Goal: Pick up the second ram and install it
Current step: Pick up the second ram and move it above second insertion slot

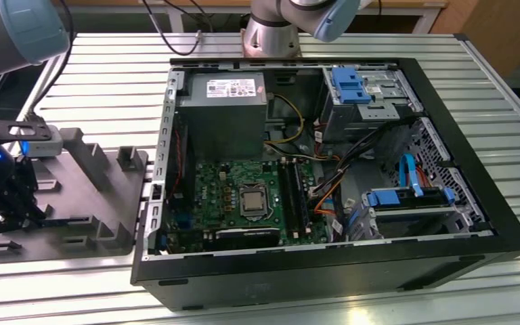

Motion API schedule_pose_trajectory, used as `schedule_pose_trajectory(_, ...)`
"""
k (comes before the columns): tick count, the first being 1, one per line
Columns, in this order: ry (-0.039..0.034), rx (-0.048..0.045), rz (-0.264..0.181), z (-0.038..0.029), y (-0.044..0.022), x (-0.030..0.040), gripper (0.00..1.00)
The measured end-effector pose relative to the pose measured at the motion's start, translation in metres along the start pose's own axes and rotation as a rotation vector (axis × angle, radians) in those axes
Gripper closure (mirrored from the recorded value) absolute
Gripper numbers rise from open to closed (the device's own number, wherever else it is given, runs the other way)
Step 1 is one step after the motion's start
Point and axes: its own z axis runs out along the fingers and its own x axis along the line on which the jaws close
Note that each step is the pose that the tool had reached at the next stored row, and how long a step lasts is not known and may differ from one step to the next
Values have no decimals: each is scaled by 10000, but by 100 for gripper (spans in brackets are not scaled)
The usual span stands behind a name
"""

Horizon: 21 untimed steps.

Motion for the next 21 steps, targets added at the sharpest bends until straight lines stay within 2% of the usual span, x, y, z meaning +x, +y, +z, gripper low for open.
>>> schedule_pose_trajectory(9, -2, 2, 4, 2, 0, 0, 78)
schedule_pose_trajectory(11, -2, 2, 5, 2, 0, 0, 88)
schedule_pose_trajectory(18, -2, 2, 9, 2, 0, 0, 88)
schedule_pose_trajectory(21, -2, -21, 336, 5, -1, 0, 88)
